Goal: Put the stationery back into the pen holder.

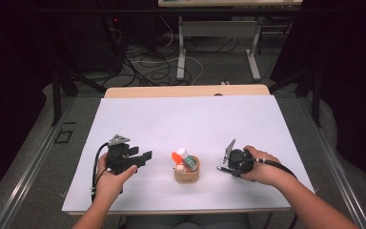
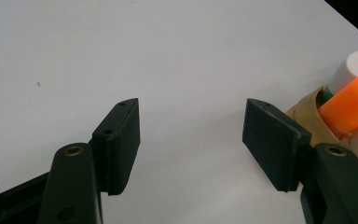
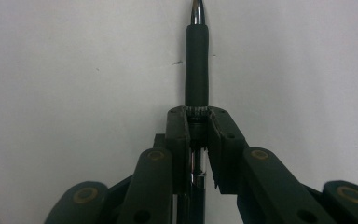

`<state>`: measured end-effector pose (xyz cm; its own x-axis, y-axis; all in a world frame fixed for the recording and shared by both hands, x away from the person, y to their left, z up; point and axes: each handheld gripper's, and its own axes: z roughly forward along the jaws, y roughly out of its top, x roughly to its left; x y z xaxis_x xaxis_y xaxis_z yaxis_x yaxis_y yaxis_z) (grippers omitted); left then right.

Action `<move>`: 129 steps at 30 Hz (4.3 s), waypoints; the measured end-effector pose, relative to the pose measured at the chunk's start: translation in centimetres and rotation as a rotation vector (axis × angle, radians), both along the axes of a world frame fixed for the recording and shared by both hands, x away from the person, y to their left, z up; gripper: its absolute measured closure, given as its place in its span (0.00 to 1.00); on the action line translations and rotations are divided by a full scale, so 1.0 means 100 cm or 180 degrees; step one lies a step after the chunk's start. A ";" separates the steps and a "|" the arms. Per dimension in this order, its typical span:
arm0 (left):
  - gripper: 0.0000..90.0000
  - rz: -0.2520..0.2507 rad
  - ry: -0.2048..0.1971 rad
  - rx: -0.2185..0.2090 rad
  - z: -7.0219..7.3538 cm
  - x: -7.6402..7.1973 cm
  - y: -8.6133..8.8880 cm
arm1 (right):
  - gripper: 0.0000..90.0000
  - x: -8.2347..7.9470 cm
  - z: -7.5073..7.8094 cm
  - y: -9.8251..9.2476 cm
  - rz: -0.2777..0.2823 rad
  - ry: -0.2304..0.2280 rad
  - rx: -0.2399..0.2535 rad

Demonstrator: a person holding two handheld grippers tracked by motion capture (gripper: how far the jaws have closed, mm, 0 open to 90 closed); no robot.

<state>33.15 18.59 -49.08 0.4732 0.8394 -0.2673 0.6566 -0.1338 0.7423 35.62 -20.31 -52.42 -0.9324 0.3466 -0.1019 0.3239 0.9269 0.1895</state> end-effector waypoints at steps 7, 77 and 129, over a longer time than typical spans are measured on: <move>0.36 -0.0019 -0.0227 0.0093 0.000 0.001 0.000 | 0.88 -0.002 0.004 -0.001 -0.0104 -0.0054 0.0253; 0.39 -0.0633 -0.0341 -0.0447 0.050 -0.015 -0.072 | 0.88 -0.047 0.044 0.030 -0.0432 -0.1179 0.2521; 0.88 -0.1063 0.0095 -0.0833 0.062 -0.001 -0.108 | 0.66 -0.050 0.051 0.025 -0.0602 -0.1052 0.2852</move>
<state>33.04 7.76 -42.88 0.6965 0.5433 -0.4687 0.6309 -0.1525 0.7608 30.59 -17.78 -47.32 -0.8251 0.5643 0.0261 0.2564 0.3329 0.9074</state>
